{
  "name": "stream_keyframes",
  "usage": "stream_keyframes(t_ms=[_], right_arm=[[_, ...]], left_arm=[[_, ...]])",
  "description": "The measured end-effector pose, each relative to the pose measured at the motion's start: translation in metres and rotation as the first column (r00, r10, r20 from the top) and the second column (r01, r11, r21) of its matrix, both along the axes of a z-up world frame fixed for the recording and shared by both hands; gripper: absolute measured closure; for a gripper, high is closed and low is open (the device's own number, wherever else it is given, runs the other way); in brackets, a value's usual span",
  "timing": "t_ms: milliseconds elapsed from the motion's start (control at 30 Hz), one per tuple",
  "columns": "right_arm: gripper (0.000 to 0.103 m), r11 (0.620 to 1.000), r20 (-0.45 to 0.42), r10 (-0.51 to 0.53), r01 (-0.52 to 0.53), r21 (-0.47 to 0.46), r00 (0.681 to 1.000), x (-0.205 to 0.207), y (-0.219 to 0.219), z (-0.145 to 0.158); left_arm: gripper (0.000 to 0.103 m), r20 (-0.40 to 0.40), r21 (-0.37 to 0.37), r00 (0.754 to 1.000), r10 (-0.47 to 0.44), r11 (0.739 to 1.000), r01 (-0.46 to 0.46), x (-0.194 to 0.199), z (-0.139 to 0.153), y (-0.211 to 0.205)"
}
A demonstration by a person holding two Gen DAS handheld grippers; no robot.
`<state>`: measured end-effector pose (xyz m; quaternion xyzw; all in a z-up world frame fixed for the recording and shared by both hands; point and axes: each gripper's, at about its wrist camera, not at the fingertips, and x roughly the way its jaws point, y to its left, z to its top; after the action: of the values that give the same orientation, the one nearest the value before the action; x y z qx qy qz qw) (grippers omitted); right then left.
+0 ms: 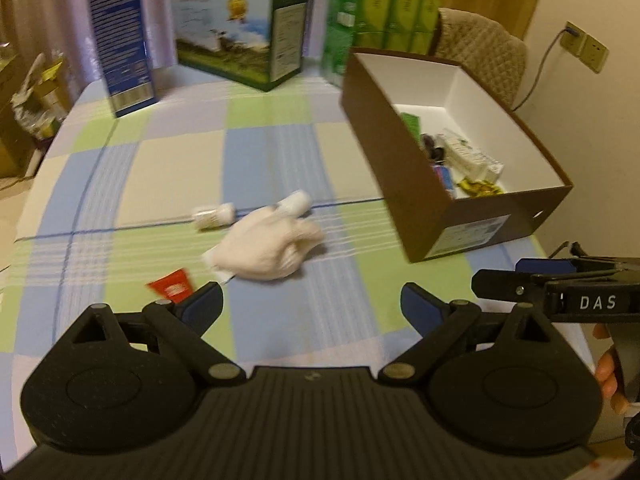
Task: Organize objects
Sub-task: 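Withdraw both tools from the box toward the remaining table items, then grasp the white cloth bundle with the right tool while the left tool grasps the red packet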
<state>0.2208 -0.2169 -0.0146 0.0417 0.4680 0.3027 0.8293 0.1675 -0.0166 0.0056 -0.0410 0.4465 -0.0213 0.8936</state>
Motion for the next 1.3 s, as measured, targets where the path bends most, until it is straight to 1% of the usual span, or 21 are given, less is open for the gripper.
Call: stream_keyframes(t_ms=[133,333,400,533,633,800,933,1100,1300], right_arm=[[0.024,0.999,-0.027,0.034,-0.034,0.002,0.999,-0.008,0.02,-0.007],[0.024,0.998,-0.038,0.068,-0.068,-0.004,0.997,-0.021,0.051,-0.019],[0.024,0.997,-0.032,0.078,-0.079,-0.011,0.996,-0.023,0.06,-0.022],[0.024,0.993,-0.011,0.103,-0.104,-0.058,0.995,-0.026,0.079,-0.028],[0.024,0.987,0.017,0.142,-0.14,-0.075,0.99,-0.026,0.094,-0.03],[0.024,0.973,0.112,0.211,-0.198,-0.116,0.971,-0.022,0.119,-0.031],[0.024,0.965,0.162,0.248,-0.228,-0.131,0.955,-0.011,0.135,-0.032],[0.024,0.95,0.195,0.299,-0.272,-0.154,0.934,0.003,0.154,-0.037],[0.024,0.922,0.195,0.366,-0.325,-0.211,0.91,0.02,0.177,-0.053]], left_arm=[[0.009,0.004,0.011,0.999,0.032,0.999,-0.032,-0.014,-0.003,0.022],[0.009,-0.049,0.036,0.995,0.087,0.996,-0.086,-0.023,-0.015,0.054],[0.009,-0.071,0.039,0.992,0.105,0.994,-0.103,-0.024,-0.02,0.065],[0.009,-0.093,0.041,0.987,0.134,0.991,-0.131,-0.024,-0.03,0.084],[0.009,-0.102,0.037,0.984,0.147,0.989,-0.144,-0.022,-0.035,0.094],[0.009,-0.114,0.043,0.981,0.154,0.988,-0.15,-0.013,-0.041,0.104],[0.009,-0.122,0.043,0.98,0.161,0.987,-0.156,-0.003,-0.044,0.11],[0.009,-0.141,0.041,0.975,0.173,0.985,-0.169,0.01,-0.051,0.118],[0.009,-0.165,0.04,0.966,0.198,0.98,-0.194,0.024,-0.06,0.126]])
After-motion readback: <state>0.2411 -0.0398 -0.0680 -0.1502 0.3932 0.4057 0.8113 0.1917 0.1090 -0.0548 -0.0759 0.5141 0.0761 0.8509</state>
